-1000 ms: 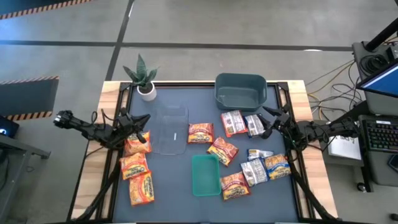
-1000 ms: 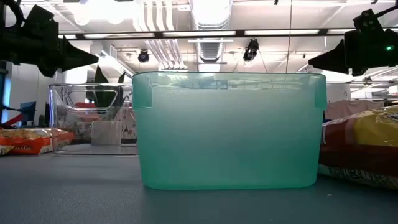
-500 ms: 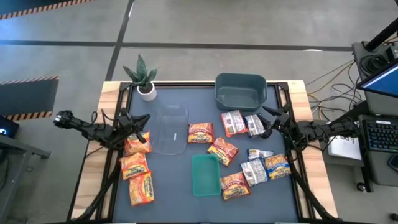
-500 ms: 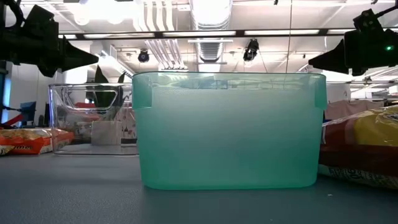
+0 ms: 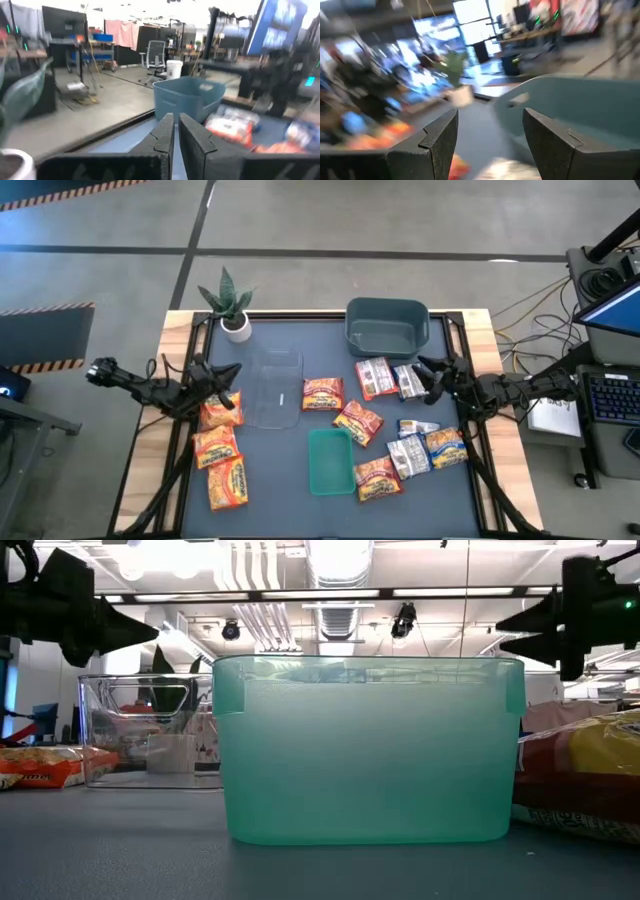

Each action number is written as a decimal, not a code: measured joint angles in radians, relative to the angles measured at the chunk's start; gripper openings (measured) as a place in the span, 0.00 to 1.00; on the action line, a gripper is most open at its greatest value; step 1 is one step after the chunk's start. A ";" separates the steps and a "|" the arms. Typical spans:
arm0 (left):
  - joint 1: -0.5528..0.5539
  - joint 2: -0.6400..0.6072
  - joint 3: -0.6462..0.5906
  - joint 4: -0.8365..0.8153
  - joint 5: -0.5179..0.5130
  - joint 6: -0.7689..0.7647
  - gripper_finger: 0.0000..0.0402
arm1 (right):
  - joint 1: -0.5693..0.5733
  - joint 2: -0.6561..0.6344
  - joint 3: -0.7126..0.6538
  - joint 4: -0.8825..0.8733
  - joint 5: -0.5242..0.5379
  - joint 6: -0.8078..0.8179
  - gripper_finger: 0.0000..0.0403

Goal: Sort Maruchan noodles
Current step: Put the red noodle pack into the green bin

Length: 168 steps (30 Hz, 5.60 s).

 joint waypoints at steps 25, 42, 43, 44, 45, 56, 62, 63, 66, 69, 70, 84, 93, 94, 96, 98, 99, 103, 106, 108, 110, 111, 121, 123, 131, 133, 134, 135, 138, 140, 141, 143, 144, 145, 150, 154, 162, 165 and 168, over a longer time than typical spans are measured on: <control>0.000 0.004 0.000 0.186 0.000 -0.302 0.02 | -0.019 0.486 0.248 0.270 -0.027 0.044 0.52; 0.000 0.005 0.000 0.521 0.216 0.061 0.02 | -0.049 0.901 0.791 -0.707 -0.389 0.628 0.52; 0.000 0.005 0.000 0.526 0.216 0.079 0.02 | -0.046 0.931 0.795 -0.712 -0.445 0.658 0.52; 0.000 0.005 0.000 0.533 0.216 0.096 0.02 | -0.041 0.963 0.800 -0.711 -0.495 0.686 0.52; 0.000 0.005 0.000 0.541 0.216 0.116 0.02 | -0.036 0.993 0.810 -0.712 -0.536 0.713 0.52; 0.000 0.004 0.000 0.824 0.421 0.323 0.02 | 0.023 1.320 1.088 -0.894 -0.669 0.787 0.52; 0.000 0.004 0.000 0.850 0.451 0.387 0.02 | 0.035 1.463 1.284 -1.255 -0.669 0.862 0.52; 0.000 0.004 0.000 0.851 0.450 0.391 0.02 | 0.035 1.485 1.309 -1.318 -0.668 0.867 0.52; 0.000 0.004 0.000 0.848 0.449 0.411 0.02 | 0.034 1.538 1.357 -1.448 -0.664 0.852 0.52; 0.000 0.004 0.000 0.844 0.448 0.413 0.02 | 0.033 1.574 1.361 -1.469 -0.663 0.783 0.52; 0.000 0.004 0.000 0.844 0.447 0.413 0.02 | 0.033 1.585 1.361 -1.466 -0.663 0.763 0.52; 0.000 0.006 0.000 0.833 0.446 0.459 0.02 | 0.033 1.719 1.362 -1.429 -0.616 0.669 0.52; 0.000 0.174 0.131 0.700 0.563 0.361 0.02 | 0.042 1.562 1.301 -1.300 -0.493 0.488 0.52; 0.000 0.224 0.158 0.696 0.569 0.349 0.02 | 0.042 1.525 1.274 -1.251 -0.481 0.481 0.52; 0.000 0.331 0.209 0.697 0.567 0.331 0.02 | 0.042 1.447 1.202 -1.137 -0.478 0.459 0.52; 0.000 0.448 0.264 0.692 0.552 0.316 0.02 | 0.042 1.363 1.110 -1.006 -0.479 0.441 0.52; 0.000 0.507 0.293 0.692 0.536 0.308 0.02 | 0.042 1.322 1.059 -0.935 -0.480 0.439 0.52; 0.000 0.720 0.425 0.608 0.437 0.302 0.02 | 0.041 1.173 0.887 -0.751 -0.479 0.453 0.52; 0.000 0.861 0.545 0.453 0.344 0.288 0.02 | 0.032 1.091 0.810 -0.726 -0.449 0.453 0.52; 0.005 0.944 0.622 0.323 0.314 0.251 0.02 | 0.028 1.046 0.771 -0.732 -0.423 0.462 0.52; 0.014 1.016 0.694 0.192 0.316 0.202 0.02 | 0.027 1.010 0.747 -0.731 -0.419 0.538 0.52; 0.018 1.049 0.728 0.130 0.316 0.176 0.02 | 0.028 0.998 0.739 -0.729 -0.420 0.584 0.52; 0.033 1.264 0.929 -0.149 0.325 0.123 0.02 | 0.007 1.012 0.685 -0.654 -0.612 0.728 0.56; 0.033 1.282 0.939 -0.154 0.329 0.150 0.02 | 0.000 1.031 0.671 -0.604 -0.659 0.726 0.59; 0.034 1.287 0.925 -0.163 0.333 0.164 0.02 | -0.048 1.070 0.617 -0.534 -0.693 0.699 0.69; 0.034 1.285 0.919 -0.163 0.334 0.157 0.02 | -0.060 1.078 0.593 -0.505 -0.694 0.700 0.69; 0.034 1.283 0.916 -0.162 0.334 0.156 0.02 | -0.065 1.084 0.585 -0.483 -0.696 0.700 0.69; 0.034 1.282 0.912 -0.166 0.334 0.154 0.02 | -0.068 1.090 0.578 -0.465 -0.698 0.699 0.69; 0.034 1.282 0.899 -0.167 0.338 0.136 0.02 | -0.071 1.108 0.559 -0.405 -0.716 0.697 0.69; 0.034 1.282 0.897 -0.178 0.342 0.111 0.02 | -0.072 1.125 0.545 -0.350 -0.727 0.697 0.69; 0.034 1.283 0.896 -0.181 0.342 0.094 0.02 | -0.072 1.136 0.538 -0.332 -0.730 0.699 0.68; 0.034 1.282 0.891 -0.188 0.345 0.064 0.02 | -0.073 1.159 0.525 -0.289 -0.744 0.703 0.68; 0.034 1.282 0.887 -0.189 0.348 0.053 0.02 | -0.074 1.170 0.521 -0.281 -0.744 0.704 0.67; 0.034 1.282 0.884 -0.190 0.352 0.044 0.02 | -0.074 1.183 0.520 -0.264 -0.748 0.703 0.67; 0.034 1.283 0.870 -0.191 0.373 0.019 0.02 | -0.076 1.236 0.520 -0.159 -0.776 0.700 0.67; 0.034 1.283 0.869 -0.188 0.373 0.011 0.02 | -0.078 1.266 0.520 -0.100 -0.795 0.700 0.66; 0.034 1.283 0.868 -0.180 0.373 0.007 0.02 | -0.087 1.318 0.520 -0.073 -0.795 0.693 0.58; 0.034 1.283 0.867 -0.177 0.374 0.006 0.02 | -0.093 1.325 0.520 -0.071 -0.796 0.691 0.54; 0.034 1.283 0.867 -0.175 0.374 0.006 0.02 | -0.097 1.324 0.520 -0.071 -0.796 0.689 0.51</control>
